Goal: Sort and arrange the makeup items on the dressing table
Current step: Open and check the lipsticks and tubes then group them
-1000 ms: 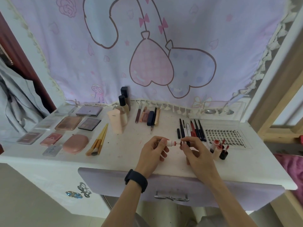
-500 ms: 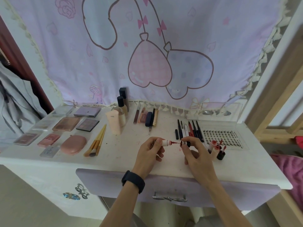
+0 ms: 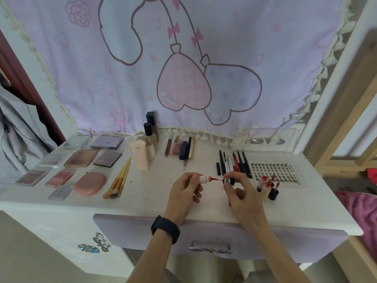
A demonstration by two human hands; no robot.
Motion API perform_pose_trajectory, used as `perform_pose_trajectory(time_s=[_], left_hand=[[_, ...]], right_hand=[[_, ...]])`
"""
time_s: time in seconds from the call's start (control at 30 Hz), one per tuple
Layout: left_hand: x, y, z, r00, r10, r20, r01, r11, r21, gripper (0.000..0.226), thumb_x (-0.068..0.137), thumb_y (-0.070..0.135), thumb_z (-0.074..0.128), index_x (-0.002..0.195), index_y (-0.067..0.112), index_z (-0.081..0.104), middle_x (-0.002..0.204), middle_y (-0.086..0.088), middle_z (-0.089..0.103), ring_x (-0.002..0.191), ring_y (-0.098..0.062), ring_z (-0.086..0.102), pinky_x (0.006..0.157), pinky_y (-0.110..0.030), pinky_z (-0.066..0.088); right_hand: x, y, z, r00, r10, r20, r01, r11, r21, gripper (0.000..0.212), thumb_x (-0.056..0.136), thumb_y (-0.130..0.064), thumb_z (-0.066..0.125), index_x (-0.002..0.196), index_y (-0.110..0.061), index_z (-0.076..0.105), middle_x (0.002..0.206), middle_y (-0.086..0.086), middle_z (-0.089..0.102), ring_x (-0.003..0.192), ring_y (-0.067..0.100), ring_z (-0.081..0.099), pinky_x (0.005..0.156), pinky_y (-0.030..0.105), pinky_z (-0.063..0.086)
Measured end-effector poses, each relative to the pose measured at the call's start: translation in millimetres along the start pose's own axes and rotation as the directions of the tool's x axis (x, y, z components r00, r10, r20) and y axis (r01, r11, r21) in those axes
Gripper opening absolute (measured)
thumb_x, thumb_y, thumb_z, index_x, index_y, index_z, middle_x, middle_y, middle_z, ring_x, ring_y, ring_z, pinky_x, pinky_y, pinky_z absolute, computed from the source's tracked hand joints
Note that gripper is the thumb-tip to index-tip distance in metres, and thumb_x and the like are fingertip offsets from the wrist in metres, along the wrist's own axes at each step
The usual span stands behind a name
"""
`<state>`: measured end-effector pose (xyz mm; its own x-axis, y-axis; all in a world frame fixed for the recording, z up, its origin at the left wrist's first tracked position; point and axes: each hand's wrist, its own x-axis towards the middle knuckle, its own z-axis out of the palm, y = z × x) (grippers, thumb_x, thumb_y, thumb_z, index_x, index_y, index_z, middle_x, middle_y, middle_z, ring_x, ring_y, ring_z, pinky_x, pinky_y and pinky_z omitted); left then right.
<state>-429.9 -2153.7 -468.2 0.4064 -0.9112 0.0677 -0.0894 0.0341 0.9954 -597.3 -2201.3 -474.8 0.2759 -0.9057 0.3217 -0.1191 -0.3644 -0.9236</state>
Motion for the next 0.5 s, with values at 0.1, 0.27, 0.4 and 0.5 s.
perform_pose_trajectory(time_s=[0.1,0.27,0.4,0.5], left_hand=[[0,1,-2,0.999,-0.019,-0.026,0.017,0.997,-0.069,0.022,0.104,0.023,0.048,0.107,0.011,0.065,0.073,0.004,0.065,0.063,-0.009,0.06,0.059,-0.023,0.052],[0,5,-4,0.995,-0.071,-0.067,0.06,0.985,-0.159,0.017,0.099,0.023,0.059,0.109,0.01,0.065,0.087,-0.002,0.074,0.07,-0.011,0.066,0.062,-0.024,0.055],[4,11,-9,0.981,-0.182,-0.06,0.16,0.95,-0.267,0.025,0.093,0.018,0.068,0.114,0.006,0.062,0.099,-0.006,0.075,0.081,-0.017,0.071,0.066,-0.025,0.056],[6,16,-11,0.976,-0.214,-0.031,0.197,0.941,-0.276,0.021,0.096,0.015,0.063,0.116,0.01,0.061,0.106,-0.01,0.072,0.088,-0.021,0.07,0.07,-0.025,0.057]], right_hand=[[0,2,1,0.998,0.025,-0.055,-0.023,0.999,0.039,0.036,0.098,-0.009,0.061,0.103,-0.045,0.059,0.103,-0.024,0.064,0.055,0.028,0.054,0.053,0.021,0.05],[4,8,0,0.985,0.129,-0.115,-0.108,0.979,0.172,0.017,0.098,-0.012,0.062,0.106,-0.026,0.058,0.101,-0.012,0.065,0.05,0.017,0.06,0.052,0.023,0.051],[1,-5,0,0.982,0.161,-0.097,-0.141,0.973,0.181,0.025,0.101,-0.018,0.059,0.123,-0.028,0.06,0.104,-0.01,0.067,0.054,0.02,0.064,0.053,0.027,0.053],[-14,-15,-7,0.985,0.142,-0.094,-0.119,0.968,0.22,0.019,0.103,-0.021,0.055,0.118,-0.026,0.065,0.103,-0.008,0.073,0.058,0.025,0.067,0.053,0.031,0.054]])
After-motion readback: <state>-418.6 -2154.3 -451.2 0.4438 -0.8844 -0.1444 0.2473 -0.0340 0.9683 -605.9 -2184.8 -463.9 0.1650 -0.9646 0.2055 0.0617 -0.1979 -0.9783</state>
